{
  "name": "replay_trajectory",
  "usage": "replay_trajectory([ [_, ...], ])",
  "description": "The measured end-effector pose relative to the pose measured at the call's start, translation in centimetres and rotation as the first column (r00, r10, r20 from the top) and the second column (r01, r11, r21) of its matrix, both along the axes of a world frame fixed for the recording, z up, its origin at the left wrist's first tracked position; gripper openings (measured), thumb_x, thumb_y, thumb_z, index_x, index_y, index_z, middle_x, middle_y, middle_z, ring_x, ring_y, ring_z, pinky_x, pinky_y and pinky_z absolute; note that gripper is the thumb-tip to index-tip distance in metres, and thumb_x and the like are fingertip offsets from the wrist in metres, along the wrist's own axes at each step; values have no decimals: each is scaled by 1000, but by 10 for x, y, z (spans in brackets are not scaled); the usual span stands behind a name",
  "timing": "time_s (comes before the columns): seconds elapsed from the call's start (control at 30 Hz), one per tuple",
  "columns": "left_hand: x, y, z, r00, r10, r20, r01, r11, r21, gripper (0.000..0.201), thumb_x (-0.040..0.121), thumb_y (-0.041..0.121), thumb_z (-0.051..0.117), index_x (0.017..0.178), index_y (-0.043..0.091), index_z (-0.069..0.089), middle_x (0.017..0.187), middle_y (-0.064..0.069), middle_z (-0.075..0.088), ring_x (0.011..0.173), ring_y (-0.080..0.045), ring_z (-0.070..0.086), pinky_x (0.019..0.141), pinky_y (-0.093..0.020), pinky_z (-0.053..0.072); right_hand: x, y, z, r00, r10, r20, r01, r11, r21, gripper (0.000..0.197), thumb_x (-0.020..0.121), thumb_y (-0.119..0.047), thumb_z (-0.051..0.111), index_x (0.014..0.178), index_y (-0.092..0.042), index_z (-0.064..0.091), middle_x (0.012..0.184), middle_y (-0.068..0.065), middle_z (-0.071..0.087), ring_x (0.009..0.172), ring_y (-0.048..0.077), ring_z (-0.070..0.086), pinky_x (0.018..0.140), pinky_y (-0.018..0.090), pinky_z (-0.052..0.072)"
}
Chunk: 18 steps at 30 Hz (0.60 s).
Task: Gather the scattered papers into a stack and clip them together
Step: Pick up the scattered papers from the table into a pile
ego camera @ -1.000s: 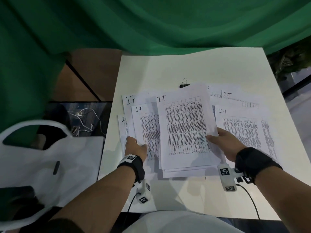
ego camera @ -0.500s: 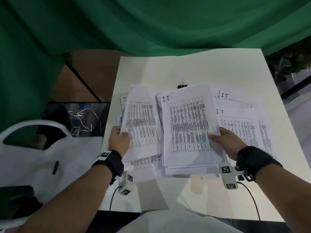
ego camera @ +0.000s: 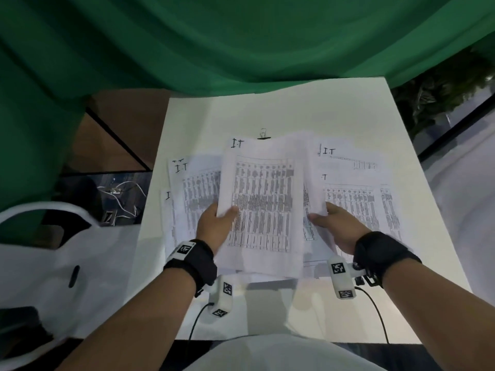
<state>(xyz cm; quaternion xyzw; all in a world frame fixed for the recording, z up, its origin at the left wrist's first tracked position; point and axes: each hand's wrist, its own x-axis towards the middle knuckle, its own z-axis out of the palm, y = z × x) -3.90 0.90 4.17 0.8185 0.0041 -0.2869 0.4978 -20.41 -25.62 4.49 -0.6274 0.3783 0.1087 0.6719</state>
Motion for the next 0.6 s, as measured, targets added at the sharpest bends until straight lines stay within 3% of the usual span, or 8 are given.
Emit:
replay_trajectory([
  [0.13, -17, -34, -3, 967, 10, -256, -24, 998, -51, 59, 96, 45, 73, 139, 20, 43, 136, 1, 58, 126, -24, 56, 103, -38, 42, -18, -19, 5, 996, 67, 55, -73, 988, 133, 35, 103, -7, 60, 138, -13, 64, 129, 12, 76, 120, 34, 72, 109, 53, 52],
  [0.2, -21, -45, -5, 922, -62, -381, 26, 995, -99, 82, 95, 48, 73, 159, 21, 30, 157, 4, 43, 145, -24, 42, 121, -47, 27, -27, -30, 5, 993, 112, 29, -115, 982, 147, 40, 104, -2, 51, 141, -14, 60, 128, 13, 76, 121, 34, 71, 110, 52, 52],
  [0.23, -23, -51, -6, 906, -109, -408, 61, 990, -130, 82, 97, 46, 71, 163, 23, 28, 161, 8, 39, 150, -21, 37, 124, -46, 20, -32, -38, 1, 992, 127, 15, -128, 980, 152, 44, 104, -4, 50, 146, -16, 56, 130, 11, 75, 123, 33, 70, 112, 53, 50],
  [0.3, -29, -63, -4, 901, -173, -398, 112, 979, -171, 69, 102, 38, 66, 161, 23, 34, 160, 11, 42, 147, -15, 37, 122, -39, 21, -41, -47, 3, 990, 143, -2, -140, 972, 190, 46, 104, -18, 54, 150, -20, 53, 133, 5, 74, 128, 30, 68, 116, 53, 47],
  [0.4, -37, -78, -3, 935, -185, -303, 138, 976, -168, 55, 108, 29, 58, 159, 25, 40, 151, 11, 50, 143, -15, 43, 117, -36, 27, -51, -61, 5, 998, 37, -43, -29, 984, 177, 41, 107, -48, 51, 128, -15, 64, 126, 0, 72, 123, 25, 66, 102, 42, 54],
  [0.43, -39, -83, -4, 948, -172, -268, 134, 979, -153, 52, 108, 27, 56, 158, 26, 42, 150, 11, 52, 143, -17, 45, 116, -36, 28, -55, -66, 1, 997, -33, -67, 40, 993, 110, 47, 107, -53, 48, 124, -13, 66, 124, 8, 73, 113, 25, 69, 96, 42, 57],
  [0.5, -42, -90, -5, 971, -134, -200, 111, 986, -125, 46, 109, 27, 53, 155, 26, 47, 148, 8, 56, 141, -19, 49, 114, -35, 31, -65, -80, -17, 976, -155, -154, 117, 966, -229, 53, 102, -57, 53, 123, -10, 64, 121, 16, 73, 107, 31, 69, 98, 49, 57],
  [0.6, -45, -95, -7, 988, -75, -133, 63, 993, -96, 47, 108, 28, 53, 155, 26, 48, 149, 6, 58, 140, -20, 52, 117, -38, 35, -83, -98, -43, 889, -199, -413, -106, 787, -607, 75, 88, -68, 66, 135, -9, 57, 131, 22, 63, 122, 41, 61, 109, 47, 46],
])
